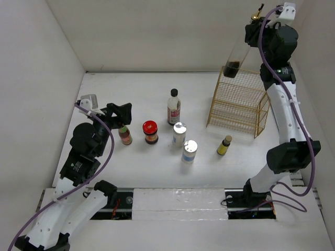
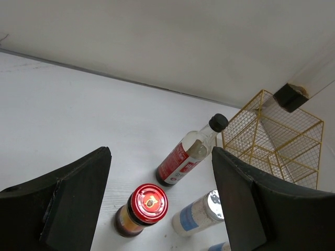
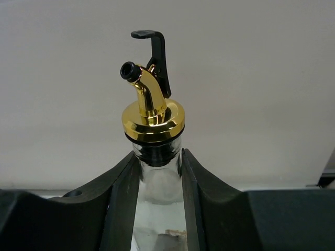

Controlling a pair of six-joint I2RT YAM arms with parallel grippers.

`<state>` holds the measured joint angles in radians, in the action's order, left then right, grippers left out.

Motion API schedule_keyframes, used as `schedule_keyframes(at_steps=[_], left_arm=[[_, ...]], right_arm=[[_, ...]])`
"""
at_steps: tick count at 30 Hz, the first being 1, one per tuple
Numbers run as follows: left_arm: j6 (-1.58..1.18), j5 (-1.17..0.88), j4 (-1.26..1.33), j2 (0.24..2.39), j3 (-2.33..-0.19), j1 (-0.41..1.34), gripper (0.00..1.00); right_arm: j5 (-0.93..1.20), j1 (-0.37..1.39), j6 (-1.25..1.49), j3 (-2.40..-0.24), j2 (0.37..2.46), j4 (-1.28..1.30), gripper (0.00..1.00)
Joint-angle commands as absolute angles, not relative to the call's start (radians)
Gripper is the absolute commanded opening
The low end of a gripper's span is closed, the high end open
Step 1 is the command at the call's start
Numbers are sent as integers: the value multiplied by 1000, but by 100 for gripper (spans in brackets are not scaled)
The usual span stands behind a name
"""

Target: Organize the condiment bottles

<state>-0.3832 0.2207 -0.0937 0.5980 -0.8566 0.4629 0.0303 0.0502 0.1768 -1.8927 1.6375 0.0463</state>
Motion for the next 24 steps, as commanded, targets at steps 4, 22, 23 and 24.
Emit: schedule_keyframes(at_steps=[4, 22, 23, 24], left_arm=[[-387, 201, -43, 600, -847, 463, 74], [-387, 210, -43, 591, -838, 463, 74], [-387, 210, -43, 591, -838, 463, 74], [-387, 210, -43, 591, -838, 463, 74]], right_arm=[[-21, 22, 140, -1887, 1577, -78, 2], [-100, 31, 150, -1652, 1578, -221, 2], [-112, 43, 150, -1632, 1578, -232, 2], [-136, 54, 150, -1615, 1578, -242, 2]])
